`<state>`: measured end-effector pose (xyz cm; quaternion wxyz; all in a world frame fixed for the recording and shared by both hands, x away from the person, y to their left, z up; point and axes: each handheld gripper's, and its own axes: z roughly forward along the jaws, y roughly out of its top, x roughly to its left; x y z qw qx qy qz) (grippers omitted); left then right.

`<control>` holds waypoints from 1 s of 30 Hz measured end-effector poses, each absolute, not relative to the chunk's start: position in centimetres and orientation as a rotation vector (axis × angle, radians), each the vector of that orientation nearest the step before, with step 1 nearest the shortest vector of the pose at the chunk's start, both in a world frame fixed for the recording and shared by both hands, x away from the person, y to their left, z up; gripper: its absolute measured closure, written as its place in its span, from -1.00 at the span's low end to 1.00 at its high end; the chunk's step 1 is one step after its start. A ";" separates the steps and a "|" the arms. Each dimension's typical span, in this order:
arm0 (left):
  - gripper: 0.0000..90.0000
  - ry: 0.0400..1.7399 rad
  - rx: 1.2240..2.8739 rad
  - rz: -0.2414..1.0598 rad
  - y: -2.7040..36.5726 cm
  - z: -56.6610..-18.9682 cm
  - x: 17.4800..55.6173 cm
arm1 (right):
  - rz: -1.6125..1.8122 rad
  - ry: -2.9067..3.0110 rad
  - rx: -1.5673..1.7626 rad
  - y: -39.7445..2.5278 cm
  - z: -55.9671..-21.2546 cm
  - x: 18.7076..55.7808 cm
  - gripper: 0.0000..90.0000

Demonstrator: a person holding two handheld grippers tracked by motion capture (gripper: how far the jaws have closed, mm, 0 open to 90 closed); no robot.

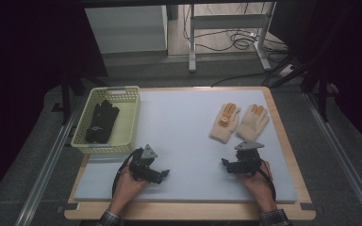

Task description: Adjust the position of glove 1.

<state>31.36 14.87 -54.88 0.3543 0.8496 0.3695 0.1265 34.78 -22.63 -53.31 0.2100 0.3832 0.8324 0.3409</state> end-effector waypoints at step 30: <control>-0.96 0.953 2.199 0.337 14.8 -55.0 31.3 | 0.987 2.095 1.304 -28.9 -50.1 39.5 0.04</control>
